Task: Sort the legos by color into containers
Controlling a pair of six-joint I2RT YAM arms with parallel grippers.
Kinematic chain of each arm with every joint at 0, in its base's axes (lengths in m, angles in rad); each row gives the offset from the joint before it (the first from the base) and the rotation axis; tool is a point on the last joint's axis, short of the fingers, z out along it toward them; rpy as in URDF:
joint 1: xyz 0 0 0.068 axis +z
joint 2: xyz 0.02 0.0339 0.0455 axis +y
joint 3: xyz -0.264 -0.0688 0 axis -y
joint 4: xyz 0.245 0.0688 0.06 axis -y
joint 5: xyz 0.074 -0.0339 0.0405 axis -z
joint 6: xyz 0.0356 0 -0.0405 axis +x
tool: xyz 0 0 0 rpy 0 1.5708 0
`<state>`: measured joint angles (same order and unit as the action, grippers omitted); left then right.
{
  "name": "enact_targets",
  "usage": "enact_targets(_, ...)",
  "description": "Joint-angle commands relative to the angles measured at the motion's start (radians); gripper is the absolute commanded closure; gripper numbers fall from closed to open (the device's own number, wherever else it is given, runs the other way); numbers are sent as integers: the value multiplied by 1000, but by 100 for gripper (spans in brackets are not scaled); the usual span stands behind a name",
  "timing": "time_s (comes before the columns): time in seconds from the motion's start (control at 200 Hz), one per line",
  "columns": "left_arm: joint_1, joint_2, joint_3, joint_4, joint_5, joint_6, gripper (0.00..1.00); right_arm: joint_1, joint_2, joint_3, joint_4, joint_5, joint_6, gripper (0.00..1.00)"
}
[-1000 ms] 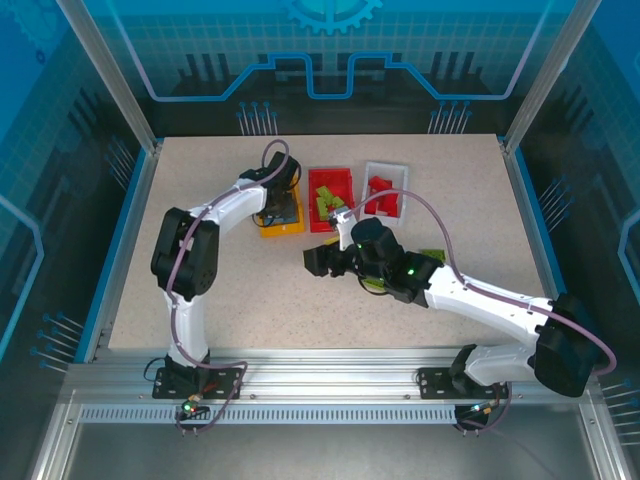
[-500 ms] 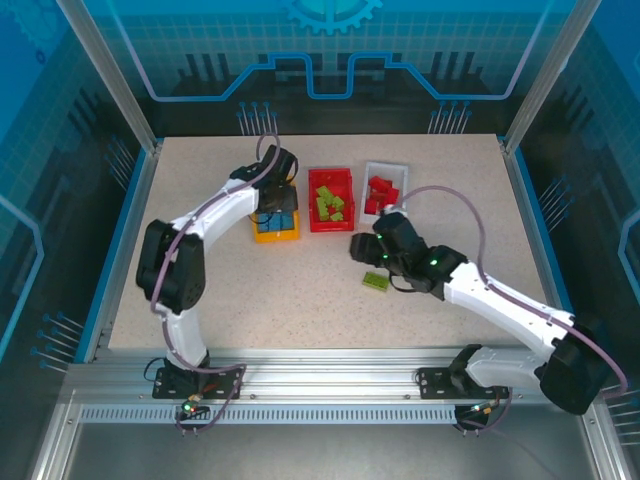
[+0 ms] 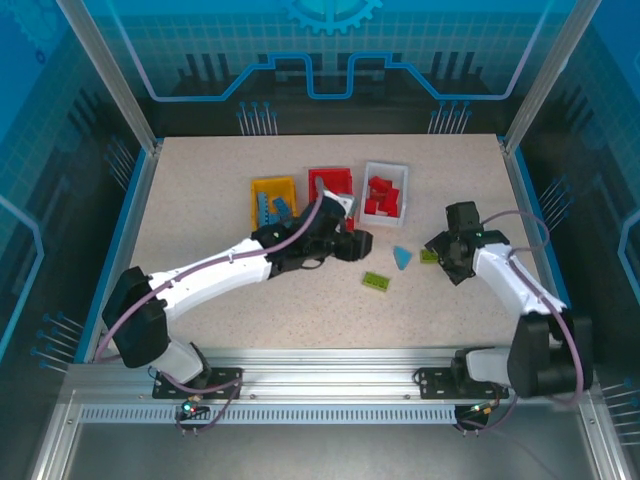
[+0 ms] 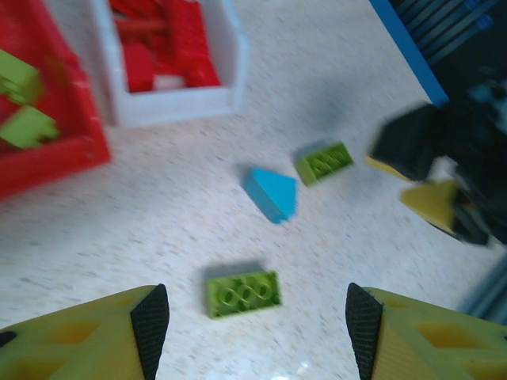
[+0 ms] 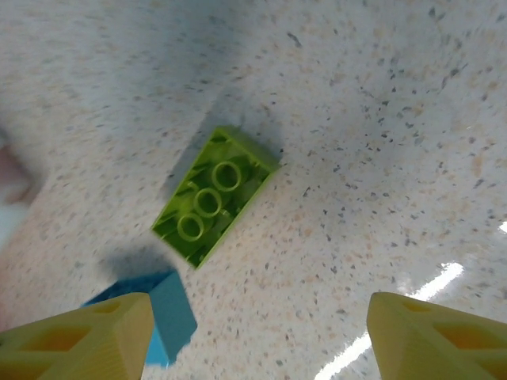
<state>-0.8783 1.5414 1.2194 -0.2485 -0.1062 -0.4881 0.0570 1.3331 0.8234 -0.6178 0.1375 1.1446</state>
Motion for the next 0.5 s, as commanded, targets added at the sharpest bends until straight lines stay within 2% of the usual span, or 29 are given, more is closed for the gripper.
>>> enact_targets(0.0, -58, -4, -6, 128, 13, -32, 36, -40, 92, 40, 50, -124, 88, 28)
enact_targets(0.17, -114, 13, -14, 166, 17, -18, 36, -44, 161, 88, 101, -108, 131, 30)
enact_targets(0.495, -148, 17, -21, 166, 16, -15, 37, -65, 319, 109, 132, -147, 164, 34)
